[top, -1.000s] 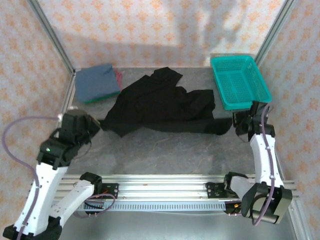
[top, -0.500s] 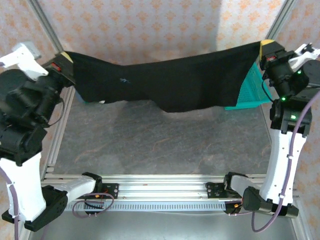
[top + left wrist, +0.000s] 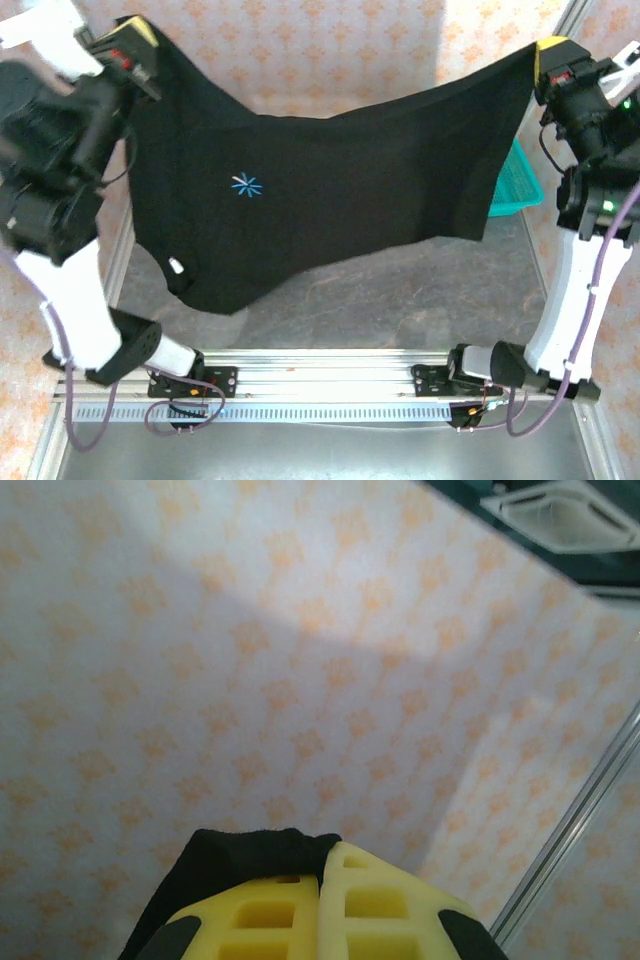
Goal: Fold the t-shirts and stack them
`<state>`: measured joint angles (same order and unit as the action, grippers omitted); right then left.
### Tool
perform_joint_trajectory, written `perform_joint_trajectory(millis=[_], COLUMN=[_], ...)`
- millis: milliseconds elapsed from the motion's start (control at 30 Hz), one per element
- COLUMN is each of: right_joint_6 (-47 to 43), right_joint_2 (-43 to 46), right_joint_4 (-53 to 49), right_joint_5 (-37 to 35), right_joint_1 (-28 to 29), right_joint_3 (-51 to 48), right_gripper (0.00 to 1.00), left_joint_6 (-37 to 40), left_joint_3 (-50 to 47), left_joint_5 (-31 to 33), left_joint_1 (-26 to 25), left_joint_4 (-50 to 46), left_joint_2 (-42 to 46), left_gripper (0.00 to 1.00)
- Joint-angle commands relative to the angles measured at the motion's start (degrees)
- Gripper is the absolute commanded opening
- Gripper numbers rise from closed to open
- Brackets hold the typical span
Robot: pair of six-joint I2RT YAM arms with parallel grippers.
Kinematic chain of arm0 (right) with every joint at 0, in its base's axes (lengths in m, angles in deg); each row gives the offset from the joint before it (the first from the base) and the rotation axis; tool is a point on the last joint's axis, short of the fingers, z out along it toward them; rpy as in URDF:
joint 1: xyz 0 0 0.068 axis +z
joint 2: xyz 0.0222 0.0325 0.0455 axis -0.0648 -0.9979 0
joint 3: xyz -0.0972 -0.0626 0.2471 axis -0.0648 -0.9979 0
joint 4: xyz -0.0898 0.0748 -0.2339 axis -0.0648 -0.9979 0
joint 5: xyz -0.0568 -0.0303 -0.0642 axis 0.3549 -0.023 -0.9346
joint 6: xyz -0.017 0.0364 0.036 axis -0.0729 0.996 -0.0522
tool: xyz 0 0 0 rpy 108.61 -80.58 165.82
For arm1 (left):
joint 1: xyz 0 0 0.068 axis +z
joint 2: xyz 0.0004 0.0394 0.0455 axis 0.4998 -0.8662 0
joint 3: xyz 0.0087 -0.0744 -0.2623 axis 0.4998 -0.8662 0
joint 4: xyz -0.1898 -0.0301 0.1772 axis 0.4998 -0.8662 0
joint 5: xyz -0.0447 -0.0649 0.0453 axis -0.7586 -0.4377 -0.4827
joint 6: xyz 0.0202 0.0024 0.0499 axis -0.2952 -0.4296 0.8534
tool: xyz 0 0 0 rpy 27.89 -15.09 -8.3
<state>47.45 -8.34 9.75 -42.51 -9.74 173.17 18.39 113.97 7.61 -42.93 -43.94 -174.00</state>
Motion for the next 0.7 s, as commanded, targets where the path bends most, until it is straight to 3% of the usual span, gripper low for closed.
perform_joint_trajectory(millis=[0,300,533,667], right_joint_6=[-0.8,1.3,5.4,6.6], right_joint_2=[-5.7,-25.8,-42.9,-43.5], right_joint_4=[1.8,7.7,6.0,7.4], right_joint_5=[1.5,2.0,2.3,4.4], right_joint_1=[-0.3,-0.4,-1.0,-2.4], right_joint_3=[2.5,16.0,40.1,39.1], right_gripper=[0.00,0.00,0.00,0.00], left_joint_6=[-0.9,-10.0,-13.0,-14.3], left_joint_3=[3.1,12.9,13.3,13.3], left_joint_5=[-3.2,-10.7,-14.3,-16.9], left_joint_1=[0.8,9.8,15.5,18.0], left_joint_4=[3.9,16.4,23.8,26.9], left_joint_2=[-6.1,-21.7,-23.2,-23.0], left_gripper=[0.00,0.00,0.00,0.02])
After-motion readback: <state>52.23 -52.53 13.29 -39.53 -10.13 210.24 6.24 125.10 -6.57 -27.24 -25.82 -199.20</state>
